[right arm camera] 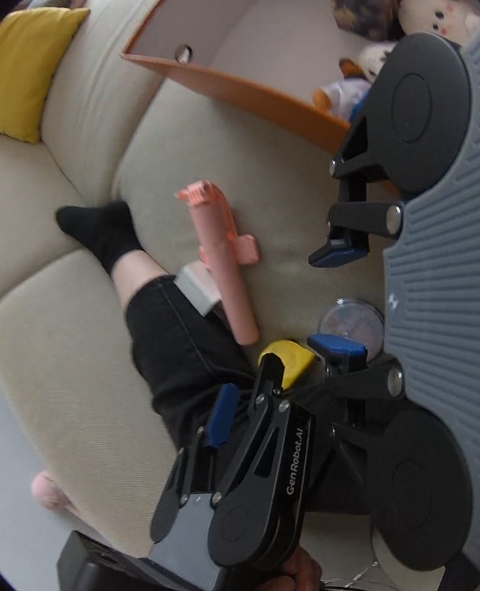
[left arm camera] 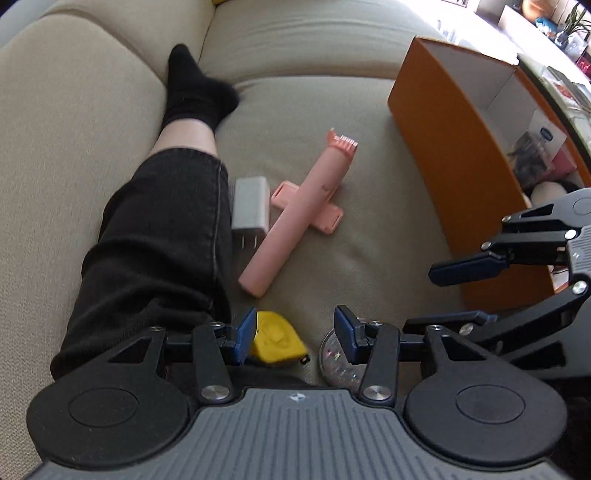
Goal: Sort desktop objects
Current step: 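Grasp the yellow tape measure with the left gripper while the right gripper grasps the round compact mirror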
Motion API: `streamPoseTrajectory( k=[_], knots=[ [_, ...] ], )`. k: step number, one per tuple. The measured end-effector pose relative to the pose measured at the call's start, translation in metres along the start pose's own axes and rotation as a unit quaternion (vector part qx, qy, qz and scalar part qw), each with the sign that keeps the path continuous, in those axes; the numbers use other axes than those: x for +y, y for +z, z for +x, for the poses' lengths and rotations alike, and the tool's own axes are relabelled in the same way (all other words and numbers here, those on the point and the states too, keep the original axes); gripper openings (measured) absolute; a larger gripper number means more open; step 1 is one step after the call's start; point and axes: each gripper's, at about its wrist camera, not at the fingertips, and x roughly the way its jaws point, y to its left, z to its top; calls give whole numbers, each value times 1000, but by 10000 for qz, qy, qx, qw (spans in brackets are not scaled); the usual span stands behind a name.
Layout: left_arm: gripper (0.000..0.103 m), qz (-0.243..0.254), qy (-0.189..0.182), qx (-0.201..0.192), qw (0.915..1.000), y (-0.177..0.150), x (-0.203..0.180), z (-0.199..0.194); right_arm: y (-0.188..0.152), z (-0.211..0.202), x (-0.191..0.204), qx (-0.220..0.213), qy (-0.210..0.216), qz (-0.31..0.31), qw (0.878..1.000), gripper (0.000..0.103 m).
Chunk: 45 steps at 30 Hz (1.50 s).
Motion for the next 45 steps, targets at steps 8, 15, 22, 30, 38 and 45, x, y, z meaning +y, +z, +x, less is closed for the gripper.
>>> streamPoseTrajectory(
  k=[8,15,22,30,38,45],
  knots=[
    [57,300,384,630,9968,6,7,43,-12,65,-1,985,-66,496,9939,50],
    [58,878,637,1441,9836,12,-3,84,-16,85,-10,1108,-41,815,9905,52],
    [65,1102,693,1742,9761,10,-10,100,-22,92,-6,974,12,891,9912,60],
    [39,595,369,1207,9902,3,0,82,-29,76,-13,678,224,1225,9899,28],
    [34,220,-44,646,9977,-6,8,56,-23,55,-10,283,662,1113,9912,16],
    [29,480,66,779,9958,6,4,67,-9,76,3,294,793,1014,9912,17]
  ],
)
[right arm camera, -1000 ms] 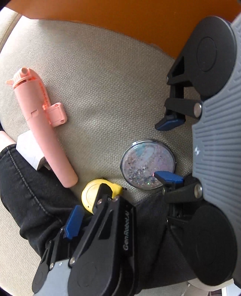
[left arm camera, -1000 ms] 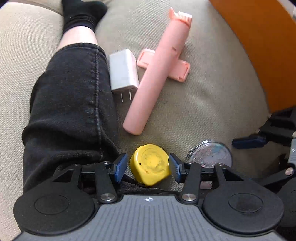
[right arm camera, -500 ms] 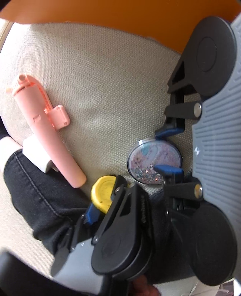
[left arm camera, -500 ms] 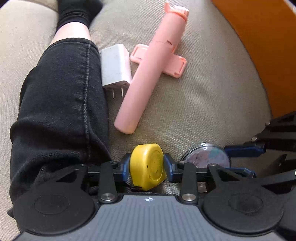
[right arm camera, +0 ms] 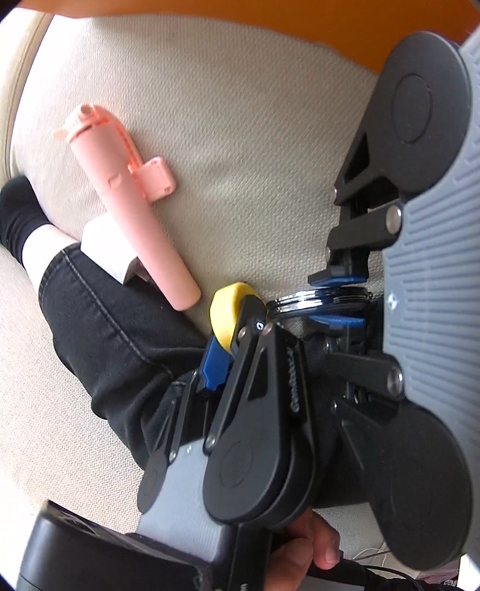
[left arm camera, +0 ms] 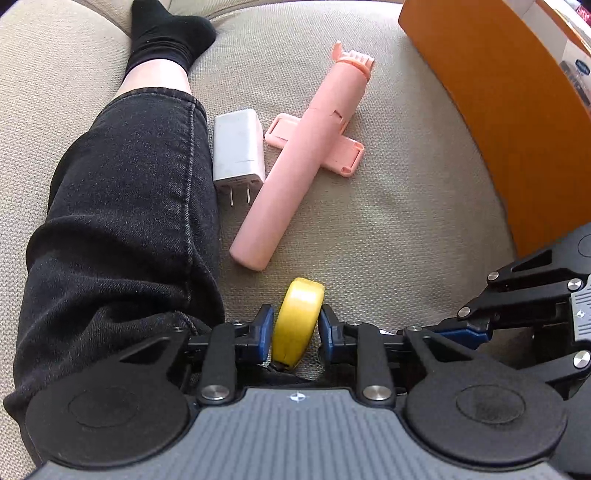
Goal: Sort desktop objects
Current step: 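Grasp the yellow tape measure with the left gripper while the right gripper grasps the round compact mirror, then carry the tape measure and mirror over the orange box with both grippers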
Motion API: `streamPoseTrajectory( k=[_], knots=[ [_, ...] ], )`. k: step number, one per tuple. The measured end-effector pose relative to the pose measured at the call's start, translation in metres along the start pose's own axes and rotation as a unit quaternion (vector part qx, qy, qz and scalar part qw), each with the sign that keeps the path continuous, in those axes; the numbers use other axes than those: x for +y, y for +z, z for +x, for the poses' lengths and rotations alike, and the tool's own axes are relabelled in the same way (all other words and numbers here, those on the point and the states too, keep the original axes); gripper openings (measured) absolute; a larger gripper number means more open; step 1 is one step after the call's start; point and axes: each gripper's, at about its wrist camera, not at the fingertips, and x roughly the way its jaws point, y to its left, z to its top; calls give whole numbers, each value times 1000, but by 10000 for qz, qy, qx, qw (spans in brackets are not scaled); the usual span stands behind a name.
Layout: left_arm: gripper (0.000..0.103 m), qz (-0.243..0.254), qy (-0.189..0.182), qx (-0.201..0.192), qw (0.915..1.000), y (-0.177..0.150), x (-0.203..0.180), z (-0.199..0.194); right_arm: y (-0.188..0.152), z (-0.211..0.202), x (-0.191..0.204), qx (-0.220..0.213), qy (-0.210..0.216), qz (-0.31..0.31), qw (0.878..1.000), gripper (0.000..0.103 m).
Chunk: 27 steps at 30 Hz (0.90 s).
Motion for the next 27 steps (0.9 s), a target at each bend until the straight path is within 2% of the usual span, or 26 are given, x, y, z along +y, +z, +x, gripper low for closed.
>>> streamPoseTrajectory(
  k=[4,9,13,19,24,27],
  knots=[
    [22,-80,33,-163,9998,-2,-4,-1,-3,-10,-1,-38,10,10,10000,15],
    [22,-656,-271,-639,9954,-7,5,-25,-6,-35,1,-287,-105,-135,9994,14],
    [22,-1144,-603,-1097,9855,-12,7,-51,-7,-62,4,-634,-203,-263,9974,14],
    [22,-1453,-934,-1767,9690,-15,0,-94,-11,-119,2,-1323,-206,-285,9906,14],
    [22,-1344,-1087,-2228,9594,-2,-16,-121,-15,-172,-4,-1952,-341,-205,9800,14],
    [22,-1229,-1304,-2417,9537,10,-28,-132,-18,-202,-12,-2357,-568,-105,9701,14]
  ],
)
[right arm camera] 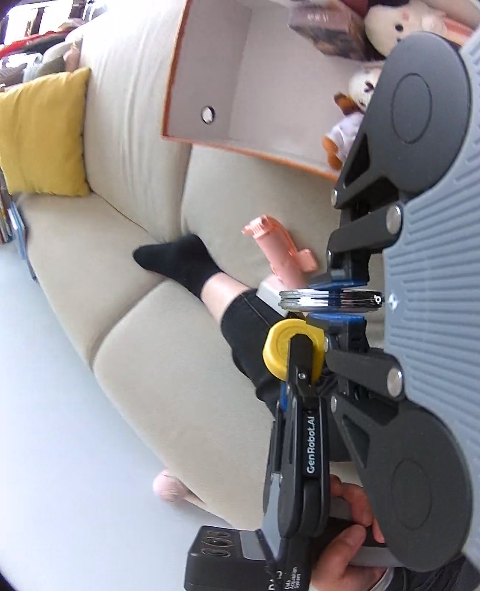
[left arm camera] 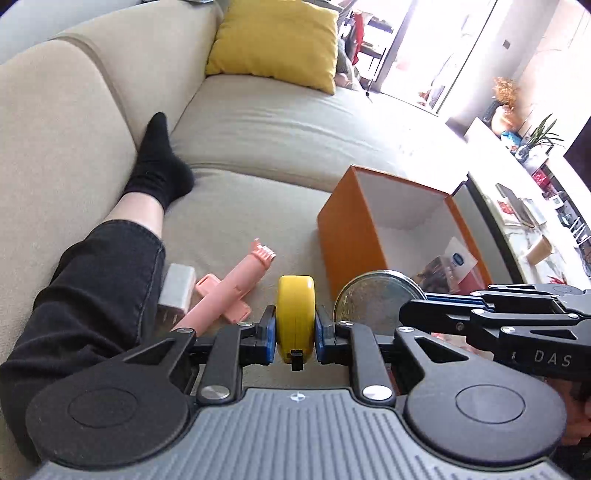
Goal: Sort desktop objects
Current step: 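Carry the tape measure and mirror over the orange box with both grippers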
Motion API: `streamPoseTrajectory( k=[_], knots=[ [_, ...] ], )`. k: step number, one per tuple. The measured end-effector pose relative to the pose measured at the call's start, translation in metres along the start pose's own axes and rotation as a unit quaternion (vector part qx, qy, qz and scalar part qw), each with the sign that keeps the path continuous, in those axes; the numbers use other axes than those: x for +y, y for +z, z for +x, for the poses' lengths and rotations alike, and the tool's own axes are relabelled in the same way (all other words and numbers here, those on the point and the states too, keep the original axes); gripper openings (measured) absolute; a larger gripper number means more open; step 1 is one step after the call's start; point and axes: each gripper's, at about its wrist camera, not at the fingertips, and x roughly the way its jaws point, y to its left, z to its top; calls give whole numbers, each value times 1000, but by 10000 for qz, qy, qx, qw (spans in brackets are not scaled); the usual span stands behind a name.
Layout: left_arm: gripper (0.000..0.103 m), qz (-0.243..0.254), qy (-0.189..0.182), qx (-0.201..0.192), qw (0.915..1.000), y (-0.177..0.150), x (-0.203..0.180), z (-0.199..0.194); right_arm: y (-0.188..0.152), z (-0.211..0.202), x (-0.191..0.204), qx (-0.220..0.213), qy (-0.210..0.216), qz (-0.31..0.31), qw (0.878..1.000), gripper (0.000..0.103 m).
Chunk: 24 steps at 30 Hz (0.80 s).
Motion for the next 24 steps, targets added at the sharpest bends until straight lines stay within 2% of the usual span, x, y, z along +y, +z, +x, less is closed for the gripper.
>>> streamPoseTrajectory(
  k=[5,9,12,15,20,24],
  knots=[
    [22,180,-457,-111,9987,16,-31,13,11,-29,-30,-388,-394,319,9980,14],
    [22,278,-692,-77,9972,28,-51,33,16,-37,-62,-459,-669,692,9943,14],
    [22,377,-760,30,9964,36,-64,50,19,-36,-87,-431,-1123,825,9893,14],
    [22,494,-801,140,9955,41,-75,70,21,-22,-110,-234,-1436,874,9855,14],
    [22,517,-754,341,9952,47,-81,96,21,18,-130,287,-1506,818,9848,14],
    [22,585,-747,424,9946,49,-83,106,25,49,-137,649,-1654,509,9828,14]
  ],
)
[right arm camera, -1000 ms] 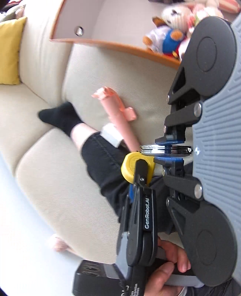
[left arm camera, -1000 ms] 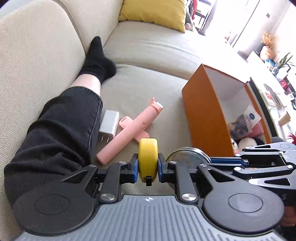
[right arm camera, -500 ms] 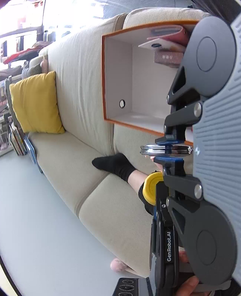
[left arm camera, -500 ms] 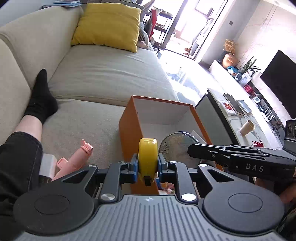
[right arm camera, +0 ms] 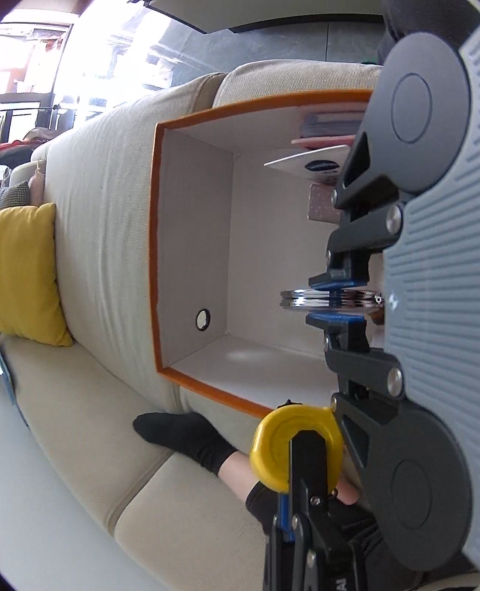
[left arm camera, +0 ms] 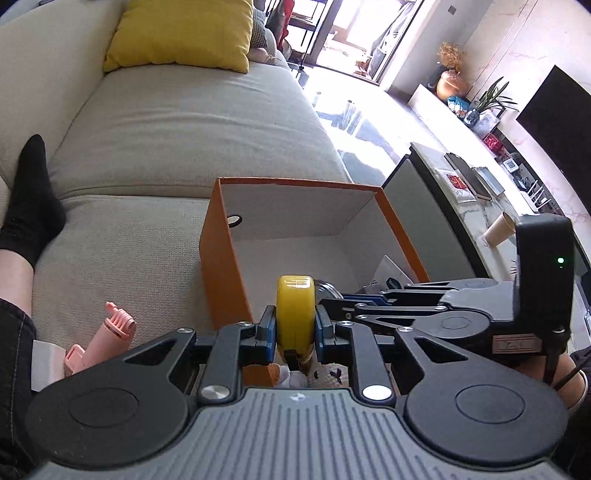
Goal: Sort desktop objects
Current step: 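Carry the tape measure and mirror over the orange box with both grippers, then lower the mirror and tape measure into the box and open both grippers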
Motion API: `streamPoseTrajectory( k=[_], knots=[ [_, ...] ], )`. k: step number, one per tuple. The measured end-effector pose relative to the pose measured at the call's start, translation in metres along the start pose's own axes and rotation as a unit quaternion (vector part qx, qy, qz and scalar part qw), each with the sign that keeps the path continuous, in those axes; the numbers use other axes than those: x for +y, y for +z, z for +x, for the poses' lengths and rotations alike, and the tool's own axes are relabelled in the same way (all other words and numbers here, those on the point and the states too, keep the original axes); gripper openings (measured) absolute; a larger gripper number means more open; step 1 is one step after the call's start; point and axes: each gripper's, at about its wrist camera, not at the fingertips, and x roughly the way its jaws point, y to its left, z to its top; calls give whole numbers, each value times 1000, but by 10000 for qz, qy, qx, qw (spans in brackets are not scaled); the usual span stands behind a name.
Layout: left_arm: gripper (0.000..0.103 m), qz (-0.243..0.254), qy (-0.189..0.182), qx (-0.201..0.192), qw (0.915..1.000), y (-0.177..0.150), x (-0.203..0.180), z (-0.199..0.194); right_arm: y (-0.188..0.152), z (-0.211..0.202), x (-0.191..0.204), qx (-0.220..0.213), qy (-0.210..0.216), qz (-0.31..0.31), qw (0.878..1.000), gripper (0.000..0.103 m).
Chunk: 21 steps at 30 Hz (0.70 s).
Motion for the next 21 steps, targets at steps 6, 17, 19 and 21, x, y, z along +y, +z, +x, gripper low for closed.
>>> streamPoseTrajectory(
  k=[6,17,19,21],
  knots=[
    [22,17,-44,77,10000,5,3,7,11,30,0,513,-14,-203,9985,14],
    [22,7,-138,197,9997,9,7,15,33,50,10,1296,-765,-1458,9778,23],
    [22,-2,-145,205,9997,9,8,15,31,55,12,1409,-797,-1680,9724,26],
    [22,-27,-158,223,9996,12,7,15,30,60,16,1538,-833,-1937,9653,29]
  ],
)
